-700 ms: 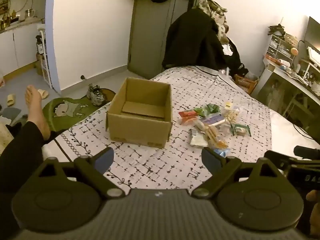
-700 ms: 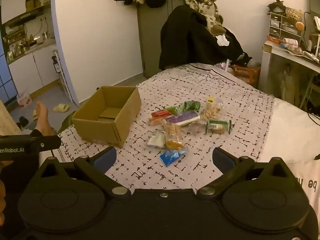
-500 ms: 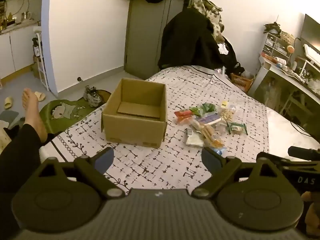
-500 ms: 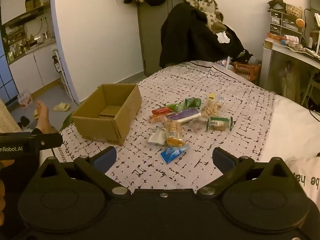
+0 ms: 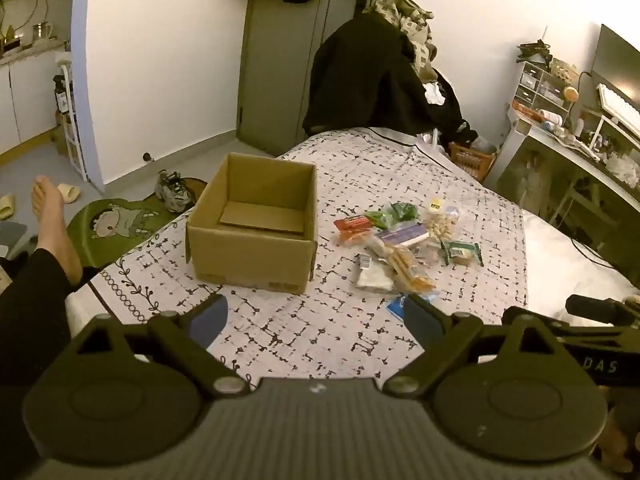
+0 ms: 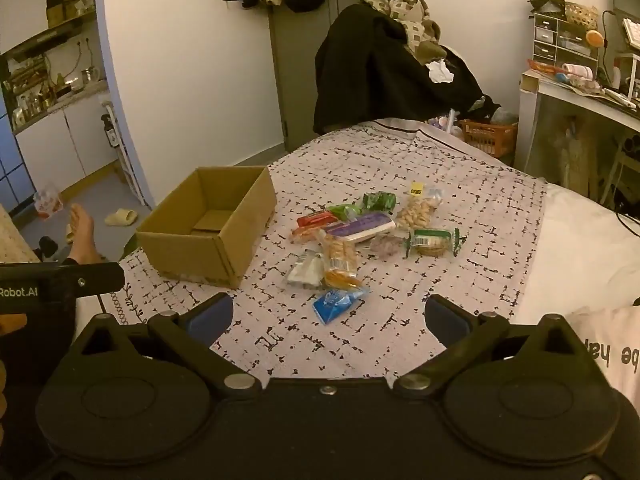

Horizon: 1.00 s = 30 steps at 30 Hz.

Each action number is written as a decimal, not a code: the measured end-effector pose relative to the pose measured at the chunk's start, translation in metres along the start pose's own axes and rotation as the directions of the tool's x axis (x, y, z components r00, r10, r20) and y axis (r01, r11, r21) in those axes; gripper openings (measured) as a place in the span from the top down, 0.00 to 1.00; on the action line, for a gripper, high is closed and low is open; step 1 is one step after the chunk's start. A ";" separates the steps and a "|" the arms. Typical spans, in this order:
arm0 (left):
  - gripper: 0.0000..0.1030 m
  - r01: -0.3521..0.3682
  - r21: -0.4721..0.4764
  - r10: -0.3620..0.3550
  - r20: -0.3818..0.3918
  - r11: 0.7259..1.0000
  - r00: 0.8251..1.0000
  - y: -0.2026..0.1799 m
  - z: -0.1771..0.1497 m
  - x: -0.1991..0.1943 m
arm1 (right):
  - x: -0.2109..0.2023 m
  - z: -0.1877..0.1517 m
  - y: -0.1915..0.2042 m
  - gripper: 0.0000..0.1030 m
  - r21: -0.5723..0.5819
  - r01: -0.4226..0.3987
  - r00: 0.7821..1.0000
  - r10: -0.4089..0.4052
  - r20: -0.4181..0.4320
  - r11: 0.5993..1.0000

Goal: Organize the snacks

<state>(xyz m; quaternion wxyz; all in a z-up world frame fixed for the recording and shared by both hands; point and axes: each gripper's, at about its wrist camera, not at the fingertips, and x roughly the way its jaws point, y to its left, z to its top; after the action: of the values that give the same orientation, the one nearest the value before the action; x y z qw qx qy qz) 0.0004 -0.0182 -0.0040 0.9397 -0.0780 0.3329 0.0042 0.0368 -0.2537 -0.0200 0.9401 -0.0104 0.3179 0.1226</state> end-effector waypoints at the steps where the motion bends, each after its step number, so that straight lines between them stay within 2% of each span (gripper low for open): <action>1: 0.09 0.000 0.000 0.000 0.001 1.000 1.000 -0.001 0.000 0.000 | 0.000 0.000 0.000 0.00 -0.005 0.004 1.000 -0.004 0.002 1.000; 30: 0.09 -0.020 -0.026 0.020 -0.019 0.999 1.000 0.006 -0.003 0.000 | -0.002 0.002 0.002 0.00 -0.012 0.009 1.000 -0.009 0.008 1.000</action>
<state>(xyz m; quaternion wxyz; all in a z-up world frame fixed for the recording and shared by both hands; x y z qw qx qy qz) -0.0015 -0.0129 -0.0073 0.9353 -0.0871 0.3425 0.0172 0.0360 -0.2516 -0.0166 0.9419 -0.0171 0.3131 0.1203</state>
